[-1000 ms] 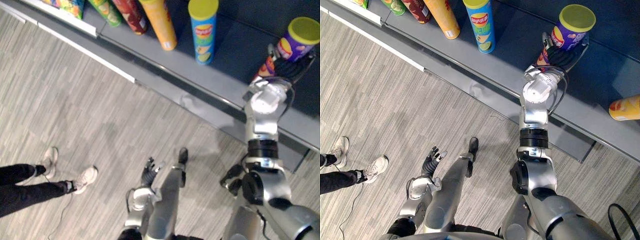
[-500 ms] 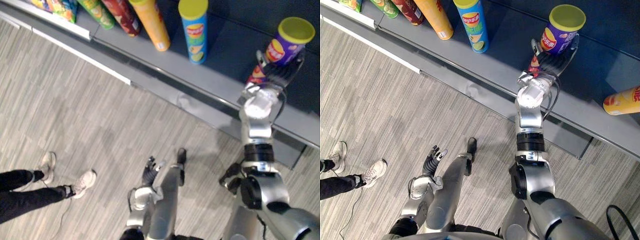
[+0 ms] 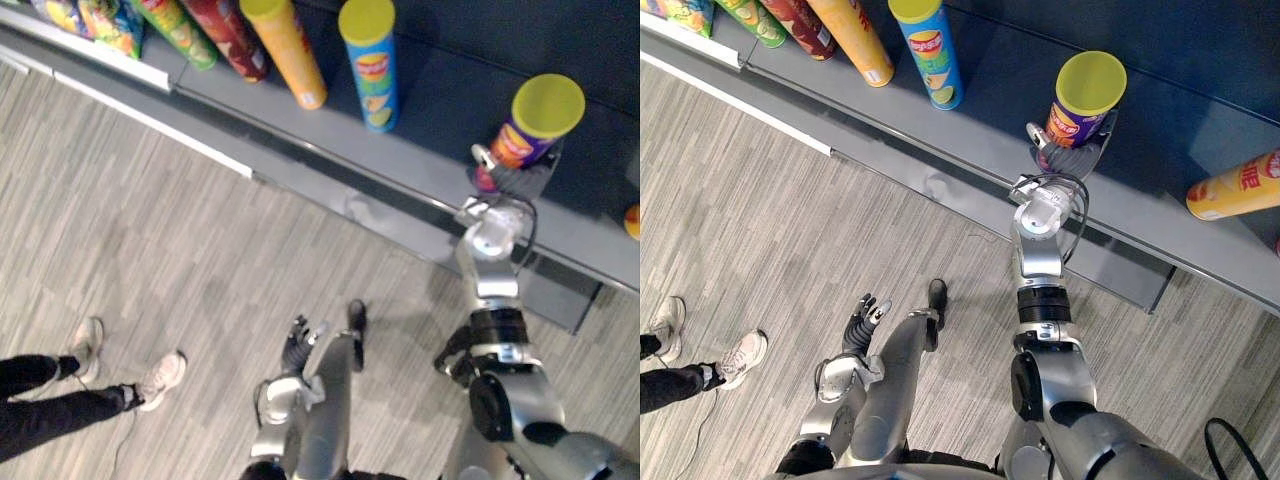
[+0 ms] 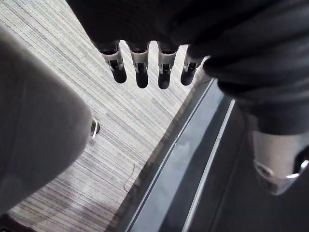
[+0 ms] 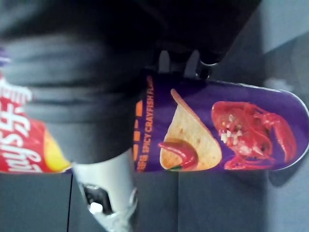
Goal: Put the gum and the chips on the shelf.
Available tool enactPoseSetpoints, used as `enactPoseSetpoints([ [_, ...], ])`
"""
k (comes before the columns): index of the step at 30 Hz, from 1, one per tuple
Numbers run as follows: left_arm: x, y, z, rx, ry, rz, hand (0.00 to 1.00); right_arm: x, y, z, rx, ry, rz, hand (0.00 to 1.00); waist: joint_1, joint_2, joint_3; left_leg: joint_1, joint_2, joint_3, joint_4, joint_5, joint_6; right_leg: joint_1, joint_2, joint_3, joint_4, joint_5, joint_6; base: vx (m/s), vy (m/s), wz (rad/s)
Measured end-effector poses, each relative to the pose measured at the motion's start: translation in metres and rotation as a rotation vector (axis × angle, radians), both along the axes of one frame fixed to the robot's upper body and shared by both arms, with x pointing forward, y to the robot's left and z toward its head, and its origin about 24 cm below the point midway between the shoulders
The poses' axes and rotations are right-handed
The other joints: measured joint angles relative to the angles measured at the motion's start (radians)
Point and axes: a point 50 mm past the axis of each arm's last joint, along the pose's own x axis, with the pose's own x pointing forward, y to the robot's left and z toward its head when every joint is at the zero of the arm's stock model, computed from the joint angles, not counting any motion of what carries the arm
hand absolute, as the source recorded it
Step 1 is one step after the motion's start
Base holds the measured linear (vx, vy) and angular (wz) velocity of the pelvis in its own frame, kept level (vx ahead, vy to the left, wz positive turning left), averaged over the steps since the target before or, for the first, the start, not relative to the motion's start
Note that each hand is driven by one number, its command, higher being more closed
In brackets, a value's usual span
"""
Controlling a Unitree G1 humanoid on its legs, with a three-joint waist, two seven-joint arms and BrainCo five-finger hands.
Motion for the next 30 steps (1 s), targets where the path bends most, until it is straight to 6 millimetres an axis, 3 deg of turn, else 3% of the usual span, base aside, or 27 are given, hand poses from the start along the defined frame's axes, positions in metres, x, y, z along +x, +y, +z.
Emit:
enactPoseSetpoints([
  [9,-0.003,0.001,-0.004,0.002,0.021,0.001,0.0,-0.006,0.006,-0.045,0.012,0.137,0.058,0.0,-0.006,-0.033,-0.015,0.069,0.039,0.024,0.003,-0.018,-0.014,0.051,0.041,0.021,-0.019,-0.001,-0.003,0.02,-0.047,-0.15],
  [12,-0.01,0.005,-0.015,0.009,0.078,0.014,0.0,-0.01,0.009,-0.075,0.0,0.242,0.088,0.0,-0.009,-0.06,-0.029,0.108,0.057,0.035,0.005,-0.03,-0.02,0.087,0.061,0.028,-0.031,-0.001,-0.003,0.02,-0.036,-0.18],
  [17,-0.015,0.016,-0.029,0.037,0.155,0.029,0.0,-0.029,0.018,-0.125,0.007,0.391,0.163,0.0,-0.049,-0.082,-0.04,0.204,0.082,0.053,-0.009,-0.05,-0.027,0.18,0.098,0.042,-0.088,0.006,0.004,0.02,-0.01,-0.19],
  [22,-0.03,0.042,-0.051,0.083,0.287,0.072,0.0,-0.075,0.023,-0.191,-0.009,0.607,0.299,0.0,-0.082,-0.134,-0.077,0.344,0.091,0.102,-0.12,-0.042,-0.04,0.283,0.154,0.086,-0.22,0.055,0.015,0.06,0.012,-0.31],
  [23,-0.033,0.043,-0.052,0.083,0.299,0.082,0.0,-0.079,0.022,-0.195,-0.012,0.622,0.305,0.0,-0.085,-0.135,-0.085,0.349,0.09,0.103,-0.127,-0.039,-0.039,0.288,0.158,0.087,-0.233,0.059,0.016,0.1,0.043,-0.18],
  [26,-0.064,0.062,-0.072,0.134,0.46,0.149,0.0,-0.128,0.008,-0.24,-0.014,0.791,0.367,0.0,-0.115,-0.152,-0.168,0.437,0.082,0.139,-0.235,-0.006,-0.029,0.371,0.191,0.1,-0.381,0.123,0.026,0.17,0.07,-0.22],
  [30,-0.099,0.071,-0.086,0.152,0.584,0.189,0.0,-0.176,-0.003,-0.274,0.01,0.952,0.41,0.0,-0.12,-0.159,-0.252,0.536,0.064,0.185,-0.349,0.018,-0.027,0.452,0.211,0.127,-0.513,0.176,0.039,0.17,0.067,-0.27],
])
